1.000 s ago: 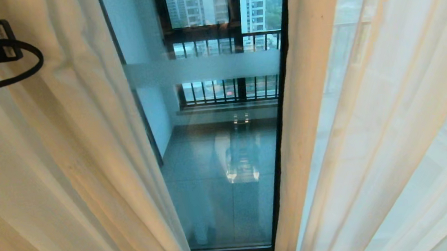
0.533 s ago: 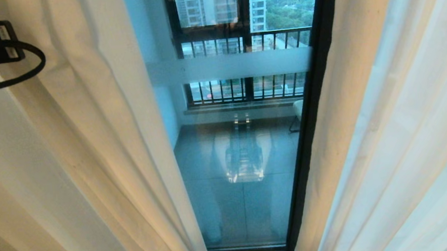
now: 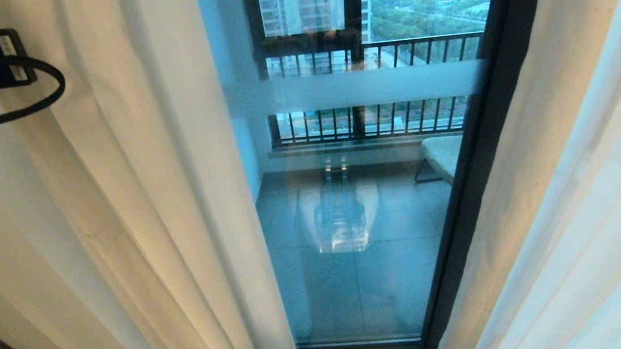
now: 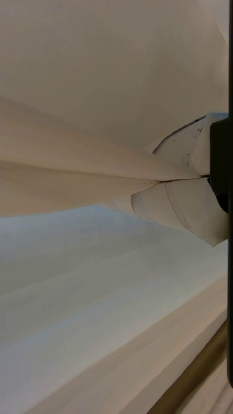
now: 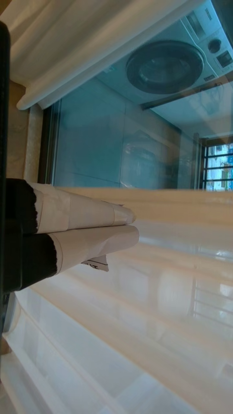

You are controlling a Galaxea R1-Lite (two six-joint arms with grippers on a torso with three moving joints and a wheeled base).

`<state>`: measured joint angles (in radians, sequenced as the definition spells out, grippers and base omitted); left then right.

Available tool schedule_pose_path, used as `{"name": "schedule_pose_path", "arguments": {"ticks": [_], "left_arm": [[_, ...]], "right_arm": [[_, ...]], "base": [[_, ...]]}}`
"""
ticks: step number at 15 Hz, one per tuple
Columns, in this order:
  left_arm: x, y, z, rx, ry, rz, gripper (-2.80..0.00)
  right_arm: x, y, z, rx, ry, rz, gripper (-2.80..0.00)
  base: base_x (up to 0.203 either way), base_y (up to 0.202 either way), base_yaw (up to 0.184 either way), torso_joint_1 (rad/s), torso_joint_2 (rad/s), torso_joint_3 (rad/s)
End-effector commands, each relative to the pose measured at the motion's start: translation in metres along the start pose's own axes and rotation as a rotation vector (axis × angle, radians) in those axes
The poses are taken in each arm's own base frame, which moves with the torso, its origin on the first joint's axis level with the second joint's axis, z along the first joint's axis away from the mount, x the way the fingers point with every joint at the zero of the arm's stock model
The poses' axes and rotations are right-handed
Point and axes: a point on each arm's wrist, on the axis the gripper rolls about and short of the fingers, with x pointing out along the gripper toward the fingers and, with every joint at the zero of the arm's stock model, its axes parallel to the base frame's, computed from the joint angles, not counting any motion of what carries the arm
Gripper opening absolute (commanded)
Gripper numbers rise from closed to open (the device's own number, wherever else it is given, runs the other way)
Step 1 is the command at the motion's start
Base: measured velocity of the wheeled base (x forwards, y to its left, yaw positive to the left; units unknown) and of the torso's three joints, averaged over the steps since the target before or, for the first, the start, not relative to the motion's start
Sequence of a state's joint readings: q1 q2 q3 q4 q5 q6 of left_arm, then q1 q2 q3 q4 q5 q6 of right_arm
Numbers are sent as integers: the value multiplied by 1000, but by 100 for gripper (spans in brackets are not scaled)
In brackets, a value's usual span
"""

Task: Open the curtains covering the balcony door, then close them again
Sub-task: Pull the inner curtains open on both sides

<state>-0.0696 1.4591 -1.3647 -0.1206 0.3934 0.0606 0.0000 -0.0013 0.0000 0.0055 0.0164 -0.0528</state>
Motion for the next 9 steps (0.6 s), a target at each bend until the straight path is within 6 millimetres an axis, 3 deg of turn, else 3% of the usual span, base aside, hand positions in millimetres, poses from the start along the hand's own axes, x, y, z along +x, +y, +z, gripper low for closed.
{"name": "schedule_pose_path", "arguments": {"ticks": [1,9], "left_arm": [[1,-1,-1,2,4,1,-280],[1,0,-1,1,5,4,-280]], "right_arm": [[0,0,0,-1,2,1,-280],[0,0,0,-1,2,1,-280]], "base": [[0,190,-1,5,0,4],[0,190,2,0,2,4]]}}
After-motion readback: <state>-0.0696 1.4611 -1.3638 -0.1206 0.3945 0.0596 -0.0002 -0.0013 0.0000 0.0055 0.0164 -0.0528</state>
